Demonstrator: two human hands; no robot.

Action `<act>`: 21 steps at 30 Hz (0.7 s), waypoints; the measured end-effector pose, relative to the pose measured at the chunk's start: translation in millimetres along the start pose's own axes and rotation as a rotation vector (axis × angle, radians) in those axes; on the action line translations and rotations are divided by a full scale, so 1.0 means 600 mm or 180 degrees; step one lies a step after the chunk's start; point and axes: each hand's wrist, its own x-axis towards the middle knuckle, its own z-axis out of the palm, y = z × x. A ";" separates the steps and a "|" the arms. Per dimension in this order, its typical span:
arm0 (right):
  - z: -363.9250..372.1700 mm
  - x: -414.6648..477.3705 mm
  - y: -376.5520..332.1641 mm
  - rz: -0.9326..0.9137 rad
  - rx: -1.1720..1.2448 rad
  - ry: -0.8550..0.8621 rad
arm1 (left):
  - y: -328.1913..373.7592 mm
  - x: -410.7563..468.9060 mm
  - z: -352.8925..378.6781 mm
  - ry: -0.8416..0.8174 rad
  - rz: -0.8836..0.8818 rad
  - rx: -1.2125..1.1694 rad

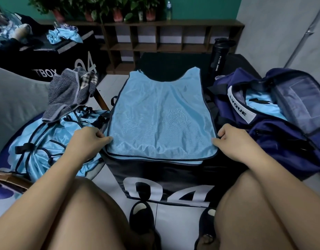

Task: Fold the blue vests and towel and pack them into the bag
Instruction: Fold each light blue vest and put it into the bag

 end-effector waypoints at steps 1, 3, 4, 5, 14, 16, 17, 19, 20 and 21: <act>0.002 0.002 -0.001 0.0013 0.0076 -0.0028 | 0.001 -0.001 0.000 -0.0020 0.0023 -0.0031; 0.006 0.005 -0.002 0.0045 0.0396 -0.0128 | 0.003 -0.004 -0.001 -0.0108 0.0087 -0.0146; 0.006 0.006 -0.002 0.0056 0.0570 -0.0164 | 0.005 -0.005 -0.002 -0.0152 0.0102 -0.0239; 0.006 0.007 -0.001 0.0049 0.0697 -0.0154 | 0.006 -0.006 -0.004 -0.0179 0.0081 -0.0370; -0.001 0.004 0.000 0.0073 0.1641 -0.0587 | -0.033 -0.007 -0.028 -0.0142 -0.0474 -0.1587; -0.004 0.003 -0.001 0.0124 0.1845 -0.0775 | -0.049 0.000 -0.028 -0.0244 -0.0568 -0.1504; -0.004 0.001 -0.001 0.0137 0.1885 -0.0841 | -0.055 0.003 -0.027 -0.0341 -0.0626 -0.1372; -0.004 0.000 0.000 0.0151 0.1922 -0.0962 | -0.063 0.008 -0.024 -0.0595 -0.0687 -0.1061; -0.004 0.000 0.000 0.0160 0.1924 -0.1018 | -0.065 0.010 -0.022 -0.0674 -0.0688 -0.0967; -0.003 -0.001 0.000 0.0172 0.1923 -0.1065 | -0.066 0.011 -0.019 -0.0674 -0.0667 -0.0904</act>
